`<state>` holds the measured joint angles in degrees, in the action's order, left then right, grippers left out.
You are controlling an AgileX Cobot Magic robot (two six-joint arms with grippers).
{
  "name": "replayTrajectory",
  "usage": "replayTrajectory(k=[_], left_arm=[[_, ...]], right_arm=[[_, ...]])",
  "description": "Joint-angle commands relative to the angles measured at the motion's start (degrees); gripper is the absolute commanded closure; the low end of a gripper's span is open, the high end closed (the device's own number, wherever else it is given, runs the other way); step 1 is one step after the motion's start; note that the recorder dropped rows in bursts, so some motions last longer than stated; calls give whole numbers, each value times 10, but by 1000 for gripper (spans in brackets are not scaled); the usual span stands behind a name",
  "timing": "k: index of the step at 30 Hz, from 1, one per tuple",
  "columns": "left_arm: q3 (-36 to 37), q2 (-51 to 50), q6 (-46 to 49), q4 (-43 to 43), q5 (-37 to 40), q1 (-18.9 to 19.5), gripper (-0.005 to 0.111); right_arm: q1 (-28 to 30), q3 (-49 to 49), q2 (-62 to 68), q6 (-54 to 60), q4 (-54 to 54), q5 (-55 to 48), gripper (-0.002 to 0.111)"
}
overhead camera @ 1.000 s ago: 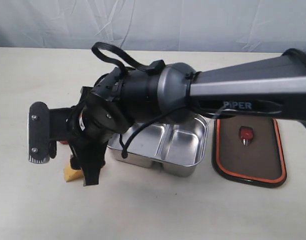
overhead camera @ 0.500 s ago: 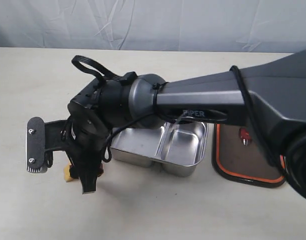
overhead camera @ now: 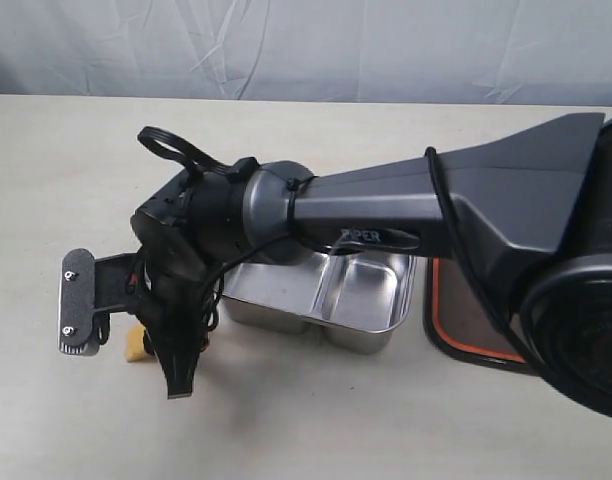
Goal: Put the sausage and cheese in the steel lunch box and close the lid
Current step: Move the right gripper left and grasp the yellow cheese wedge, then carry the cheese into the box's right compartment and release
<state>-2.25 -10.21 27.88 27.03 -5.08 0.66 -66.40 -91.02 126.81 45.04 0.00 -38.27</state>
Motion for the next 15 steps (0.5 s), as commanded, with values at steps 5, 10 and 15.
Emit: replayTrajectory(k=[5,10,15], left_arm=[[1,5,-2,-1,-5,-2,107],[1,5,-2,-1,-5,-2,107],[1,5,-2,-1,-5,-2,107]], right_arm=[[1,-3,-83,-150,35,16,108],[5,-3,-135,-290,-16,5,108],[44,0,-145,-454,-140,-59,108]])
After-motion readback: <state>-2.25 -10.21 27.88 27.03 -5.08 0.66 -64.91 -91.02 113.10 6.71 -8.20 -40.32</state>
